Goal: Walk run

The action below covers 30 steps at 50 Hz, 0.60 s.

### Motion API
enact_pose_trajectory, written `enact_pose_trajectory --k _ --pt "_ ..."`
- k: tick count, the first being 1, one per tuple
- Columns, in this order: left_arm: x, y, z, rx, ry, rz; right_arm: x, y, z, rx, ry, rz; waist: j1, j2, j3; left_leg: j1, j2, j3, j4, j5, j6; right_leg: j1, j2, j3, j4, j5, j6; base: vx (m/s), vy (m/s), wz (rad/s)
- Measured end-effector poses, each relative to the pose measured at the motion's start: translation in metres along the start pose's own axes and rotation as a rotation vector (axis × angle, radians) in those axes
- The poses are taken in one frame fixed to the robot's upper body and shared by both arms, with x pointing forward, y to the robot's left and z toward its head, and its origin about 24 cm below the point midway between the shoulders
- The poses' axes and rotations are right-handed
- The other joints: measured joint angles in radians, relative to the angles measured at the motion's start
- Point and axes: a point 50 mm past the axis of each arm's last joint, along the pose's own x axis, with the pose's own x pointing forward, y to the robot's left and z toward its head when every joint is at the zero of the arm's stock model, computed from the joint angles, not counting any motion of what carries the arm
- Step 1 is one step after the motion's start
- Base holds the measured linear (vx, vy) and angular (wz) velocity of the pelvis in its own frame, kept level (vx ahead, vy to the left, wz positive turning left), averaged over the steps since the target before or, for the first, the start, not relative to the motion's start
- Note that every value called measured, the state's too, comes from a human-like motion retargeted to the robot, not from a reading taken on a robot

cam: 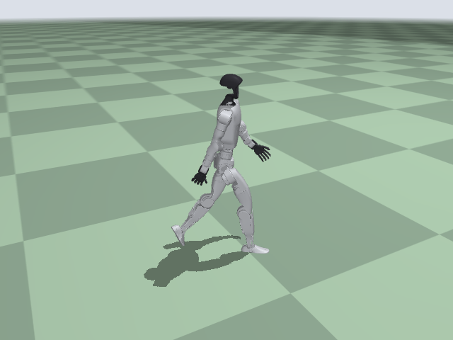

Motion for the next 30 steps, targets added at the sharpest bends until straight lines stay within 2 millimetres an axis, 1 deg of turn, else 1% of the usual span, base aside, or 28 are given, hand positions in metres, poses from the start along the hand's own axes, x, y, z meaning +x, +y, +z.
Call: enact_pose_trajectory --k 1,2,3,4,5,7,9,11,13,15,16,18,20,22,23,24,25,27,28,29,30 --pt "-0.009 0.000 -0.022 0.049 0.066 -0.017 -0.002 -0.004 0.015 -0.027 -0.054 -0.014 0.016 0.009 0.028 -0.052 0.034 0.013 0.186 0.033 -0.006 0.031 0.071 0.074 0.025 -0.041 -0.040 1.28 -0.51 -1.63" --pt "-0.019 -0.001 -0.043 0.103 0.133 -0.037 -0.005 -0.010 0.032 -0.058 -0.108 -0.036 0.029 0.021 0.053 -0.106 0.069 0.019 0.361 0.054 -0.011 0.066 0.124 0.103 0.045 -0.075 -0.073 1.13 -0.38 -1.66" --pt "-0.028 -0.002 -0.063 0.167 0.206 -0.064 -0.009 -0.018 0.053 -0.095 -0.162 -0.073 0.038 0.037 0.075 -0.161 0.103 0.012 0.513 0.054 -0.011 0.106 0.145 0.045 0.052 -0.096 -0.094 1.02 -0.31 -1.27" --pt "-0.039 -0.006 -0.083 0.238 0.288 -0.106 -0.015 -0.027 0.076 -0.128 -0.216 -0.128 0.030 0.012 0.066 -0.206 0.068 0.007 0.550 0.051 0.013 0.135 0.116 0.052 0.039 -0.107 -0.094 0.87 -0.25 -0.72" --pt "-0.052 -0.011 -0.103 0.311 0.373 -0.157 -0.023 -0.035 0.099 -0.158 -0.271 -0.191 0.015 -0.033 0.042 -0.245 -0.003 0.003 0.529 0.045 0.049 0.158 0.062 0.091 0.015 -0.113 -0.084 0.92 -0.24 -0.52" --pt "-0.084 -0.021 -0.147 0.444 0.557 -0.242 -0.043 -0.050 0.141 -0.207 -0.392 -0.330 0.026 -0.044 0.039 -0.341 -0.015 -0.003 0.575 -0.067 0.092 0.214 0.087 0.127 -0.008 -0.136 -0.085 1.03 -0.22 -0.90" --pt "-0.121 -0.032 -0.185 0.503 0.724 -0.311 -0.068 -0.063 0.178 -0.244 -0.528 -0.455 0.057 -0.059 0.047 -0.429 -0.011 0.003 0.561 -0.181 0.121 0.280 0.111 0.181 -0.050 -0.137 -0.081 1.01 -0.17 -1.50" --pt "-0.161 -0.042 -0.215 0.479 0.880 -0.381 -0.093 -0.070 0.211 -0.270 -0.657 -0.541 0.113 -0.087 0.056 -0.512 0.007 0.053 0.480 -0.285 0.169 0.336 0.136 0.244 -0.085 -0.133 -0.088 1.11 -0.14 -2.05" --pt "-0.200 -0.051 -0.236 0.398 1.026 -0.452 -0.116 -0.072 0.238 -0.285 -0.769 -0.580 0.179 -0.107 0.064 -0.579 0.049 0.128 0.340 -0.353 0.218 0.384 0.167 0.294 -0.105 -0.137 -0.102 1.01 -0.08 -2.12" --pt "-0.234 -0.058 -0.251 0.312 1.156 -0.502 -0.135 -0.071 0.258 -0.292 -0.857 -0.585 0.232 -0.110 0.073 -0.617 0.071 0.170 0.146 -0.363 0.263 0.438 0.191 0.297 -0.122 -0.154 -0.106 0.89 -0.04 -1.56" --pt "-0.248 -0.060 -0.256 0.287 1.212 -0.520 -0.143 -0.072 0.265 -0.288 -0.886 -0.580 0.255 -0.101 0.082 -0.626 0.066 0.164 0.035 -0.370 0.282 0.469 0.209 0.294 -0.127 -0.168 -0.107 0.99 0.02 -0.99" --pt "-0.270 -0.062 -0.262 0.260 1.308 -0.549 -0.158 -0.077 0.275 -0.279 -0.924 -0.567 0.288 -0.085 0.096 -0.639 0.053 0.203 -0.161 -0.408 0.309 0.531 0.241 0.305 -0.132 -0.198 -0.108 1.14 0.08 -0.35" --pt "-0.282 -0.061 -0.265 0.259 1.374 -0.558 -0.167 -0.085 0.277 -0.268 -0.928 -0.555 0.304 -0.091 0.101 -0.667 0.001 0.185 -0.309 -0.471 0.276 0.589 0.238 0.287 -0.135 -0.222 -0.096 1.22 0.11 0.57" --pt "-0.282 -0.054 -0.265 0.256 1.402 -0.536 -0.164 -0.092 0.270 -0.243 -0.897 -0.551 0.265 -0.078 0.089 -0.664 -0.049 0.240 -0.382 -0.528 0.274 0.634 0.243 0.184 -0.134 -0.206 -0.064 1.16 0.04 1.43" --pt "-0.279 -0.050 -0.264 0.248 1.405 -0.513 -0.158 -0.094 0.264 -0.223 -0.872 -0.551 0.274 -0.074 0.084 -0.651 -0.056 0.261 -0.384 -0.546 0.256 0.654 0.254 0.174 -0.123 -0.181 -0.046 1.28 0.00 0.78" --pt "-0.274 -0.047 -0.262 0.238 1.394 -0.482 -0.150 -0.096 0.255 -0.193 -0.847 -0.552 0.293 -0.076 0.076 -0.637 -0.052 0.286 -0.361 -0.555 0.271 0.668 0.254 0.163 -0.107 -0.134 -0.020 1.23 -0.03 0.22" --pt "-0.267 -0.045 -0.260 0.227 1.375 -0.446 -0.142 -0.098 0.246 -0.159 -0.820 -0.553 0.316 -0.082 0.065 -0.622 -0.042 0.313 -0.325 -0.562 0.303 0.677 0.250 0.151 -0.088 -0.077 0.009 1.26 -0.07 -0.36" --pt "-0.249 -0.043 -0.255 0.192 1.290 -0.362 -0.119 -0.094 0.224 -0.095 -0.755 -0.532 0.395 -0.106 0.042 -0.616 -0.017 0.349 -0.279 -0.537 0.356 0.688 0.217 0.113 -0.021 0.124 0.079 1.42 -0.04 -0.88" --pt "-0.241 -0.042 -0.252 0.170 1.244 -0.327 -0.108 -0.090 0.214 -0.080 -0.720 -0.513 0.418 -0.109 0.032 -0.608 -0.011 0.349 -0.271 -0.490 0.370 0.686 0.207 0.093 0.021 0.222 0.120 1.36 0.00 -0.46" --pt "-0.230 -0.041 -0.248 0.129 1.186 -0.289 -0.094 -0.084 0.200 -0.084 -0.663 -0.482 0.408 -0.111 0.021 -0.607 -0.025 0.268 -0.238 -0.477 0.398 0.660 0.197 0.072 0.121 0.322 0.164 1.34 0.02 0.21" --pt "-0.218 -0.040 -0.243 0.080 1.122 -0.250 -0.078 -0.076 0.184 -0.097 -0.595 -0.445 0.382 -0.113 0.009 -0.611 -0.049 0.145 -0.192 -0.482 0.431 0.622 0.186 0.051 0.252 0.423 0.209 1.45 0.05 1.12"
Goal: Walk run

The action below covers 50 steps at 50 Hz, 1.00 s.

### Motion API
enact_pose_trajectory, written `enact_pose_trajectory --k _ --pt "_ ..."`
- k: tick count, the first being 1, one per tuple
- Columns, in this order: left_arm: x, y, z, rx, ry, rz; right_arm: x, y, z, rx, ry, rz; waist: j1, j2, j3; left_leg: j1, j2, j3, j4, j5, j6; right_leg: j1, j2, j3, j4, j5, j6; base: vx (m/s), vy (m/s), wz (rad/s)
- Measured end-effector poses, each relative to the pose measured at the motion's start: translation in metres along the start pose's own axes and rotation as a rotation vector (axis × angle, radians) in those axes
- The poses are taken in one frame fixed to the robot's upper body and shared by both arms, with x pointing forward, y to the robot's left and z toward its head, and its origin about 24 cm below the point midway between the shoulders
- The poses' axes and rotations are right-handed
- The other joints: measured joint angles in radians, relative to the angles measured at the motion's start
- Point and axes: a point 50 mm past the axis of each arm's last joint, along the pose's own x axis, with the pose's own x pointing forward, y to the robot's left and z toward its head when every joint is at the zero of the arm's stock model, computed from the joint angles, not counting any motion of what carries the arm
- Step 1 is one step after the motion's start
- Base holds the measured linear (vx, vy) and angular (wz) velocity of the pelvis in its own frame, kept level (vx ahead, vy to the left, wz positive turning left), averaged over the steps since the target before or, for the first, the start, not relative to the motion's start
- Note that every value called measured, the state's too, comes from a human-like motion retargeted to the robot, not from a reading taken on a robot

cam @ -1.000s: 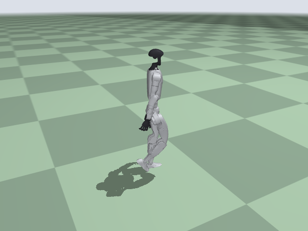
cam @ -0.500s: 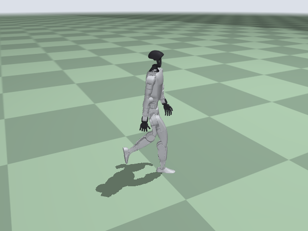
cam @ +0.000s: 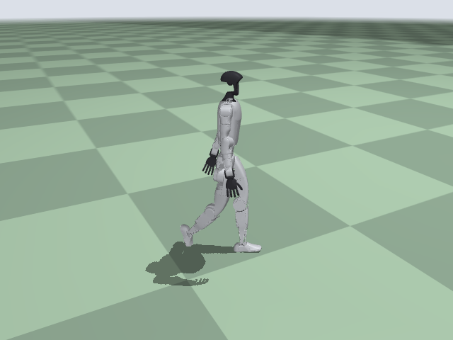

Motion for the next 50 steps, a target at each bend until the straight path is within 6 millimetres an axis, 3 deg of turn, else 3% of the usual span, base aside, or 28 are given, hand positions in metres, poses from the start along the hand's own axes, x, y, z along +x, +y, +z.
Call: enact_pose_trajectory --k 2,3,5,8,11,15,17,18,20,22,23,25,27,30,32,33,35,40,45,47,48,50 --pt "-0.001 0.009 0.040 -0.048 -0.118 0.017 -0.004 0.014 -0.029 -0.032 0.112 0.071 -0.066 -0.041 0.024 0.024 -0.104 -0.102 0.092 -0.078 0.010 -0.138 -0.049 0.033 0.382 0.000 0.064 1.36 0.03 1.35" --pt "-0.004 0.014 0.067 -0.062 -0.191 0.037 -0.006 0.022 -0.040 -0.041 0.157 0.107 -0.067 -0.027 0.030 0.052 -0.046 0.005 0.116 -0.105 0.010 -0.194 -0.023 0.065 0.455 0.000 0.068 1.00 0.01 0.50" --pt "-0.013 0.019 0.121 -0.070 -0.355 0.094 -0.014 0.040 -0.067 -0.045 0.248 0.184 -0.032 0.075 0.017 0.122 0.087 0.052 0.069 -0.118 -0.002 -0.267 0.049 0.008 0.411 -0.055 -0.023 0.80 0.03 0.05" --pt "-0.044 0.026 0.199 -0.028 -0.664 0.156 -0.030 0.064 -0.107 -0.059 0.363 0.303 -0.078 0.118 0.045 0.237 0.051 -0.072 0.009 -0.134 -0.007 -0.369 -0.001 -0.050 0.394 -0.253 -0.129 0.98 -0.06 1.42" --pt "-0.088 0.026 0.264 0.069 -0.956 0.164 -0.047 0.081 -0.137 -0.095 0.439 0.398 -0.171 0.141 0.064 0.333 0.047 -0.128 -0.042 -0.140 -0.021 -0.455 -0.098 -0.076 0.237 -0.377 -0.137 1.00 -0.10 2.06" --pt "-0.144 0.021 0.320 0.258 -1.192 0.159 -0.069 0.093 -0.170 -0.134 0.550 0.479 -0.273 0.121 0.060 0.443 -0.030 -0.252 -0.079 -0.175 -0.013 -0.530 -0.203 -0.030 -0.107 -0.417 -0.084 0.90 -0.15 1.68" --pt "-0.168 0.023 0.337 0.355 -1.247 0.179 -0.077 0.098 -0.179 -0.130 0.601 0.506 -0.323 0.109 0.069 0.505 -0.048 -0.316 -0.083 -0.202 -0.015 -0.564 -0.211 0.050 -0.260 -0.470 -0.100 1.06 -0.36 1.46" --pt "-0.176 0.024 0.342 0.398 -1.261 0.196 -0.079 0.100 -0.182 -0.122 0.622 0.520 -0.335 0.101 0.075 0.539 -0.051 -0.337 -0.086 -0.215 -0.020 -0.574 -0.208 0.114 -0.332 -0.496 -0.077 1.02 -0.41 0.89" --pt "-0.185 0.027 0.348 0.460 -1.262 0.241 -0.083 0.104 -0.186 -0.094 0.653 0.548 -0.322 0.082 0.083 0.608 -0.057 -0.348 -0.092 -0.239 -0.035 -0.587 -0.217 0.207 -0.441 -0.535 0.089 1.05 -0.50 0.28" --pt "-0.178 0.032 0.342 0.457 -1.233 0.295 -0.084 0.104 -0.186 -0.064 0.675 0.557 -0.313 0.070 0.079 0.661 -0.051 -0.358 -0.071 -0.240 -0.068 -0.598 -0.224 0.141 -0.430 -0.535 0.155 1.11 -0.56 0.09" --pt "-0.171 0.033 0.336 0.433 -1.215 0.318 -0.082 0.101 -0.184 -0.053 0.681 0.547 -0.304 0.063 0.064 0.671 -0.064 -0.355 -0.065 -0.217 -0.082 -0.605 -0.216 0.196 -0.387 -0.523 0.141 1.10 -0.45 0.09" --pt "-0.145 0.038 0.315 0.353 -1.147 0.338 -0.077 0.094 -0.179 -0.037 0.684 0.503 -0.313 0.065 0.025 0.683 -0.062 -0.358 -0.039 -0.127 -0.136 -0.610 -0.232 0.120 -0.307 -0.500 0.111 1.15 -0.43 0.46" --pt "-0.107 0.041 0.277 0.241 -1.003 0.302 -0.071 0.086 -0.173 -0.025 0.665 0.431 -0.367 0.093 -0.005 0.677 -0.035 -0.386 0.042 0.068 -0.220 -0.574 -0.224 0.103 -0.285 -0.400 0.103 1.29 -0.49 1.08" --pt "-0.047 0.030 0.200 0.084 -0.676 0.164 -0.056 0.069 -0.154 0.033 0.591 0.313 -0.381 0.133 -0.013 0.583 -0.010 -0.357 0.321 0.391 -0.370 -0.523 -0.156 0.212 -0.197 -0.501 -0.019 1.27 -0.39 0.73" --pt "-0.025 0.025 0.151 0.010 -0.455 0.092 -0.042 0.060 -0.130 0.080 0.507 0.285 -0.369 0.093 -0.008 0.487 0.023 -0.206 0.538 0.494 -0.368 -0.441 -0.206 0.136 -0.213 -0.524 -0.041 1.03 -0.35 0.59" --pt "-0.018 0.024 0.130 -0.013 -0.355 0.061 -0.035 0.055 -0.114 0.101 0.460 0.281 -0.365 0.070 -0.007 0.438 0.029 -0.168 0.613 0.488 -0.336 -0.409 -0.236 0.093 -0.224 -0.528 -0.045 0.98 -0.36 0.59" --pt "-0.010 0.021 0.089 -0.034 -0.172 0.008 -0.022 0.043 -0.082 0.130 0.369 0.273 -0.329 0.042 -0.004 0.336 0.064 -0.065 0.717 0.358 -0.245 -0.360 -0.216 0.114 -0.238 -0.549 -0.069 0.96 -0.30 0.27" --pt "-0.002 0.007 0.007 -0.032 0.065 -0.020 -0.002 -0.006 -0.001 0.057 0.115 0.123 -0.200 0.000 0.045 0.086 0.042 0.029 0.678 0.132 -0.195 -0.212 -0.179 0.087 -0.341 -0.510 -0.100 0.86 -0.19 -0.20" --pt "-0.009 0.014 -0.042 -0.027 0.196 0.007 -0.006 -0.065 0.061 -0.051 -0.092 -0.070 -0.087 0.014 0.081 -0.020 0.048 0.090 0.169 0.058 -0.086 -0.070 -0.084 -0.012 -0.401 -0.527 -0.102 0.87 -0.16 0.24" --pt "-0.012 0.017 -0.053 -0.042 0.223 0.015 -0.011 -0.086 0.073 -0.074 -0.136 -0.146 -0.055 0.018 0.082 -0.005 0.042 0.251 -0.029 -0.003 -0.072 -0.028 -0.045 -0.011 -0.400 -0.549 -0.097 0.97 -0.14 0.61" --pt "-0.013 0.017 -0.057 -0.059 0.229 0.016 -0.014 -0.095 0.077 -0.083 -0.151 -0.181 -0.046 0.012 0.081 -0.011 -0.011 0.209 -0.105 -0.042 -0.075 -0.008 -0.044 -0.036 -0.398 -0.554 -0.088 1.01 -0.12 0.76" --pt "-0.013 0.014 -0.064 -0.128 0.236 0.014 -0.017 -0.104 0.084 -0.101 -0.170 -0.232 -0.047 0.001 0.081 0.009 -0.044 0.259 -0.190 -0.050 -0.027 0.026 -0.035 -0.059 -0.371 -0.540 -0.067 1.00 -0.14 0.49"
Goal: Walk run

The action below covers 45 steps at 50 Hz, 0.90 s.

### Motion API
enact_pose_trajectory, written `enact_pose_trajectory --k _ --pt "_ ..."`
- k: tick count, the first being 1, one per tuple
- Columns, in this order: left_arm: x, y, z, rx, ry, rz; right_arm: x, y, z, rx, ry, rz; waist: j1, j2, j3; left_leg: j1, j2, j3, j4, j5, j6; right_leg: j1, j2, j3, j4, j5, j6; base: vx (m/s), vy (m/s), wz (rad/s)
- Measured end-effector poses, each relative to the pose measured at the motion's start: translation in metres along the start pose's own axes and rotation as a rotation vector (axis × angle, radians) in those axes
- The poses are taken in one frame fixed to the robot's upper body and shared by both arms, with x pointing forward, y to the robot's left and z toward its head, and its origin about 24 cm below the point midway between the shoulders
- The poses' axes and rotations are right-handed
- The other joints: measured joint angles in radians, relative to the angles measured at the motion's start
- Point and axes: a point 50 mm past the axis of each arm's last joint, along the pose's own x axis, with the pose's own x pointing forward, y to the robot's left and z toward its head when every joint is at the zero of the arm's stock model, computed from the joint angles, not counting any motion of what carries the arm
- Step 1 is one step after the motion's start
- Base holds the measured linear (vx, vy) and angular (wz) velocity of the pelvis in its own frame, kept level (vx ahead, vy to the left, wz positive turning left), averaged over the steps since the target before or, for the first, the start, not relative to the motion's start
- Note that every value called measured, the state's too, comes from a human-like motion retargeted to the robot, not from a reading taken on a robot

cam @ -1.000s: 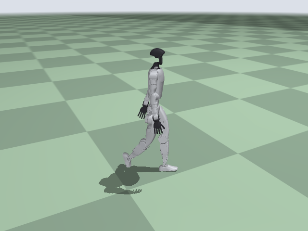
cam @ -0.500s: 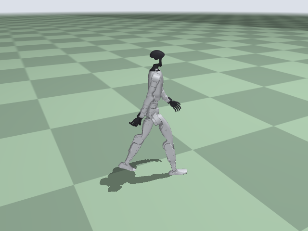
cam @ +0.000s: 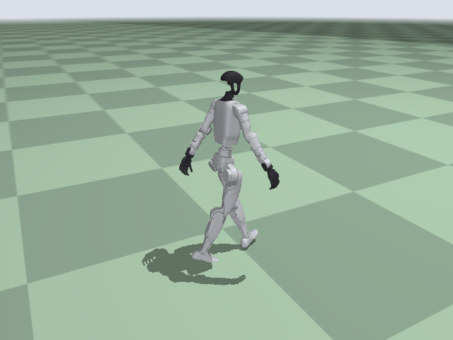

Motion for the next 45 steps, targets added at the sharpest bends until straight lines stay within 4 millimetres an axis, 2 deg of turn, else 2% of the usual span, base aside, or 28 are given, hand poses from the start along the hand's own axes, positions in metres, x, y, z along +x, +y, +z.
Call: enact_pose_trajectory --k 2,3,5,7,8,10,11,13,15,17,18,21,23,25,27,28,29,30,31,33,35,37,38,39,40,43,45 --pt "0.002 -0.006 -0.005 -0.096 0.005 -0.021 0.000 0.000 0.002 -0.011 0.001 -0.011 0.047 -0.023 0.002 0.024 0.038 0.034 0.058 0.064 0.080 0.027 -0.007 0.028 0.057 0.112 0.025 1.03 -0.19 -0.78" --pt "0.002 -0.008 -0.005 -0.143 0.003 -0.031 0.001 0.004 0.001 -0.012 0.008 -0.001 0.073 -0.024 0.000 0.042 0.079 0.108 0.098 0.092 0.080 0.043 -0.010 0.021 0.093 0.208 0.044 1.34 -0.22 -1.06" --pt "0.003 -0.012 0.001 -0.210 -0.021 -0.051 0.001 0.016 -0.005 -0.007 0.032 0.038 0.093 -0.023 -0.037 0.019 0.126 -0.029 0.181 0.019 0.080 0.019 -0.021 -0.043 0.208 0.424 0.064 1.42 -0.19 -0.40" --pt "0.002 -0.018 0.019 -0.234 -0.076 -0.104 -0.001 0.033 -0.018 -0.005 0.073 0.097 0.054 0.002 -0.053 -0.028 0.111 -0.207 0.319 -0.065 0.080 -0.104 0.012 0.025 0.489 0.540 0.061 1.20 0.27 1.29" --pt "0.000 -0.022 0.040 -0.233 -0.132 -0.133 -0.002 0.041 -0.023 -0.002 0.087 0.124 0.029 0.004 -0.036 -0.003 0.111 -0.170 0.363 -0.092 0.080 -0.162 0.016 0.073 0.656 0.540 0.057 0.84 0.30 1.56" --pt "-0.012 -0.025 0.097 -0.225 -0.310 -0.143 -0.006 0.062 -0.037 0.032 0.118 0.195 0.056 0.094 -0.026 0.082 0.203 -0.117 0.326 -0.096 0.080 -0.225 0.092 0.081 0.713 0.528 0.014 0.72 0.28 1.36" --pt "-0.021 -0.028 0.130 -0.213 -0.429 -0.141 -0.009 0.072 -0.049 0.054 0.141 0.240 0.038 0.118 -0.022 0.117 0.185 -0.171 0.299 -0.093 0.080 -0.260 0.088 0.060 0.745 0.446 -0.014 0.69 0.25 2.17" --pt "-0.051 -0.036 0.196 -0.169 -0.691 -0.148 -0.019 0.093 -0.073 0.093 0.189 0.340 0.021 0.142 -0.010 0.179 0.143 -0.260 0.243 -0.074 0.080 -0.332 0.071 0.060 0.778 0.313 -0.072 0.69 0.14 2.80" --pt "-0.092 -0.047 0.254 -0.062 -0.949 -0.166 -0.032 0.116 -0.097 0.125 0.247 0.437 -0.022 0.163 -0.006 0.221 0.113 -0.360 0.209 -0.054 0.080 -0.397 0.012 0.034 0.742 0.190 -0.117 0.70 0.06 3.30" --pt "-0.139 -0.061 0.298 0.115 -1.168 -0.179 -0.048 0.137 -0.122 0.146 0.316 0.510 -0.084 0.173 -0.018 0.251 0.072 -0.507 0.188 -0.046 0.080 -0.449 -0.063 0.005 0.629 0.125 -0.123 0.79 -0.06 3.75" --pt "-0.164 -0.068 0.316 0.218 -1.263 -0.180 -0.056 0.146 -0.133 0.152 0.354 0.537 -0.105 0.173 -0.026 0.261 0.052 -0.568 0.185 -0.047 0.080 -0.472 -0.092 0.005 0.552 0.128 -0.121 0.68 -0.15 3.50" --pt "-0.235 -0.086 0.352 0.507 -1.476 -0.139 -0.080 0.168 -0.162 0.154 0.464 0.599 -0.172 0.158 -0.039 0.290 -0.015 -0.743 0.206 -0.065 0.080 -0.534 -0.120 0.107 0.302 0.116 -0.107 0.66 -0.25 3.24" --pt "-0.274 -0.090 0.365 0.653 -1.569 -0.076 -0.094 0.180 -0.174 0.141 0.523 0.653 -0.193 0.120 -0.025 0.330 -0.069 -0.820 0.234 -0.084 0.080 -0.558 -0.121 0.259 0.152 0.095 -0.097 0.78 -0.40 2.30" --pt "-0.304 -0.088 0.372 0.742 -1.638 0.008 -0.103 0.190 -0.178 0.112 0.553 0.731 -0.179 0.078 0.014 0.395 -0.106 -0.852 0.258 -0.103 0.080 -0.553 -0.102 0.431 0.030 0.072 -0.081 0.68 -0.38 1.11" --pt "-0.316 -0.081 0.374 0.746 -1.676 0.083 -0.108 0.192 -0.180 0.059 0.567 0.804 -0.162 0.048 0.047 0.467 -0.133 -0.860 0.273 -0.108 0.080 -0.533 -0.124 0.477 -0.042 0.045 0.123 0.75 -0.35 0.52" --pt "-0.315 -0.076 0.374 0.725 -1.680 0.110 -0.108 0.190 -0.182 0.029 0.576 0.827 -0.159 0.034 0.058 0.505 -0.148 -0.865 0.277 -0.103 0.080 -0.532 -0.156 0.394 -0.051 0.043 0.197 0.81 -0.27 0.44" --pt "-0.309 -0.069 0.373 0.685 -1.670 0.131 -0.108 0.186 -0.184 -0.006 0.592 0.838 -0.161 0.027 0.057 0.535 -0.158 -0.865 0.278 -0.087 0.080 -0.523 -0.166 0.359 -0.043 0.048 0.206 0.80 -0.16 0.39" --pt "-0.300 -0.061 0.370 0.637 -1.651 0.150 -0.108 0.182 -0.186 -0.043 0.611 0.843 -0.165 0.024 0.051 0.560 -0.166 -0.862 0.278 -0.066 0.080 -0.511 -0.165 0.348 -0.027 0.057 0.184 0.82 -0.04 0.02" --pt "-0.284 -0.051 0.366 0.569 -1.615 0.152 -0.105 0.174 -0.188 -0.081 0.635 0.815 -0.157 0.019 0.034 0.574 -0.183 -0.831 0.279 -0.026 0.076 -0.503 -0.160 0.383 0.003 0.085 0.188 0.88 -0.03 -0.08" --pt "-0.246 -0.034 0.352 0.438 -1.508 0.144 -0.102 0.162 -0.193 -0.134 0.671 0.740 -0.182 0.020 -0.003 0.580 -0.199 -0.797 0.342 0.073 0.031 -0.489 -0.177 0.336 0.041 0.139 0.174 1.01 -0.18 0.49" --pt "-0.198 -0.021 0.330 0.313 -1.340 0.118 -0.097 0.150 -0.194 -0.156 0.670 0.651 -0.202 0.065 -0.036 0.523 -0.171 -0.714 0.479 0.245 -0.067 -0.484 -0.090 0.485 0.117 0.064 0.111 1.00 -0.26 1.13" --pt "-0.148 -0.020 0.301 0.223 -1.103 0.103 -0.088 0.139 -0.187 -0.111 0.638 0.590 -0.245 0.111 -0.027 0.429 -0.073 -0.615 0.693 0.390 -0.232 -0.454 -0.093 0.377 0.157 0.012 0.042 0.84 -0.18 1.90" --pt "-0.125 -0.015 0.282 0.161 -0.969 0.115 -0.082 0.135 -0.181 -0.096 0.626 0.577 -0.251 0.109 -0.033 0.385 -0.018 -0.518 0.772 0.439 -0.297 -0.430 -0.106 0.350 0.156 -0.010 0.018 0.74 -0.19 1.64" --pt "-0.107 -0.011 0.264 0.112 -0.840 0.125 -0.076 0.131 -0.173 -0.080 0.617 0.568 -0.261 0.100 -0.039 0.354 0.020 -0.440 0.828 0.472 -0.327 -0.409 -0.123 0.320 0.151 -0.024 -0.002 0.64 -0.17 1.49" --pt "-0.092 -0.007 0.244 0.070 -0.713 0.135 -0.070 0.127 -0.164 -0.062 0.610 0.562 -0.273 0.087 -0.046 0.331 0.051 -0.372 0.872 0.496 -0.340 -0.389 -0.141 0.288 0.145 -0.034 -0.020 0.54 -0.13 1.45" --pt "-0.057 -0.001 0.190 0.095 -0.496 0.118 -0.051 0.119 -0.132 -0.014 0.526 0.514 -0.230 0.055 -0.037 0.230 0.104 -0.234 0.950 0.321 -0.192 -0.313 -0.155 0.234 0.109 -0.039 -0.057 0.55 -0.08 0.80" --pt "-0.039 -0.005 0.159 0.142 -0.422 0.105 -0.037 0.112 -0.109 -0.002 0.431 0.466 -0.171 0.031 -0.027 0.146 0.102 -0.198 0.944 0.252 -0.153 -0.270 -0.161 0.221 0.075 -0.025 -0.068 0.55 -0.03 0.27"
